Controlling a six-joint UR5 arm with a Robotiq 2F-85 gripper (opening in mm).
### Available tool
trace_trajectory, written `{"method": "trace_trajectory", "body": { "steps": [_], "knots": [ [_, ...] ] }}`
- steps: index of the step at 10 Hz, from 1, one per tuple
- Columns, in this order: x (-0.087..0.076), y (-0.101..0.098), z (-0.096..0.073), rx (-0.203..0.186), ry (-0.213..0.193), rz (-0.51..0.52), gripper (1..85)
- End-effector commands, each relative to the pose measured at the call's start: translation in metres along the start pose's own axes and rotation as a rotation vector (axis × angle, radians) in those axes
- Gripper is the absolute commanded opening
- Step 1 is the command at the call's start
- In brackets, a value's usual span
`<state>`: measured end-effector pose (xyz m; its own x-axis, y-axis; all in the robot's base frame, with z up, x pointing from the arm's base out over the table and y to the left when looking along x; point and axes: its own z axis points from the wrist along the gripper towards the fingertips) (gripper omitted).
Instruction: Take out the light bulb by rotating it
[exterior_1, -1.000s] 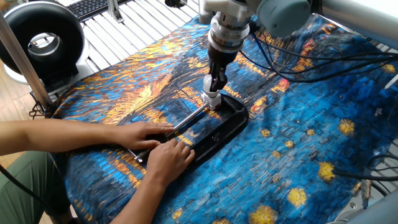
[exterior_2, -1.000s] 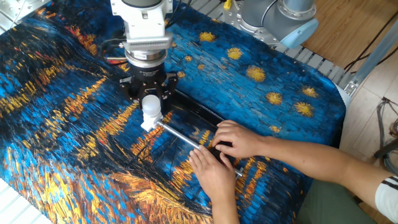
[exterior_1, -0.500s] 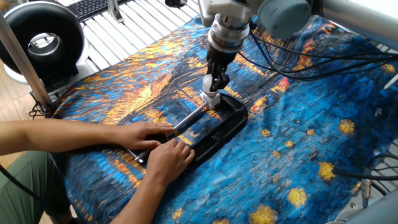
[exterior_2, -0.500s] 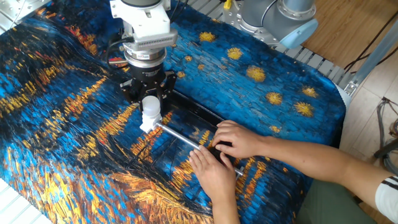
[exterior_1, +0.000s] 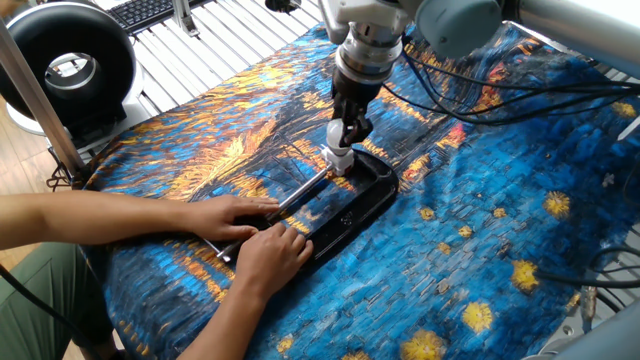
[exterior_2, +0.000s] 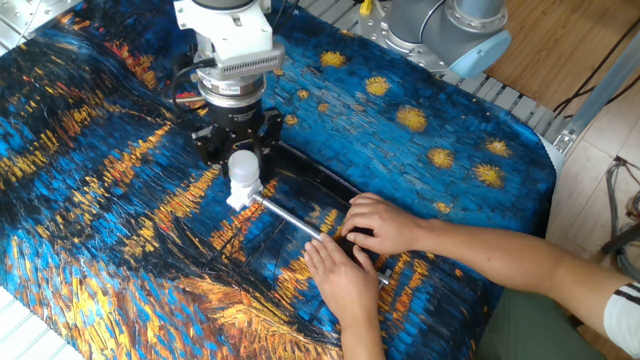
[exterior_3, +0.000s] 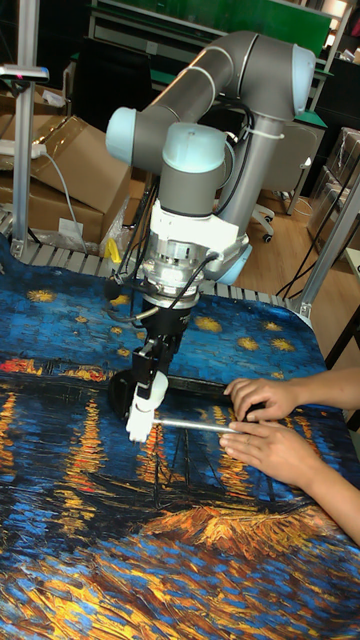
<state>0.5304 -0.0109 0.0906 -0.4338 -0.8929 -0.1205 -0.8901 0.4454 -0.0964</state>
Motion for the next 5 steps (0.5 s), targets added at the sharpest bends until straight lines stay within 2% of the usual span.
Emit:
{"method": "trace_trajectory", "body": {
  "steps": [1,2,3,5],
  "knots": [
    [0.003,0.002,-0.002,-0.019,0.008,0.043,64.0],
    [0.01,0.004,-0.003,-0.027,0.032,0.06,66.3],
    [0.015,0.011,-0.005,-0.055,0.047,0.15,68.0],
    [0.022,0.03,-0.015,-0.13,0.088,0.446,67.7]
  ]
}}
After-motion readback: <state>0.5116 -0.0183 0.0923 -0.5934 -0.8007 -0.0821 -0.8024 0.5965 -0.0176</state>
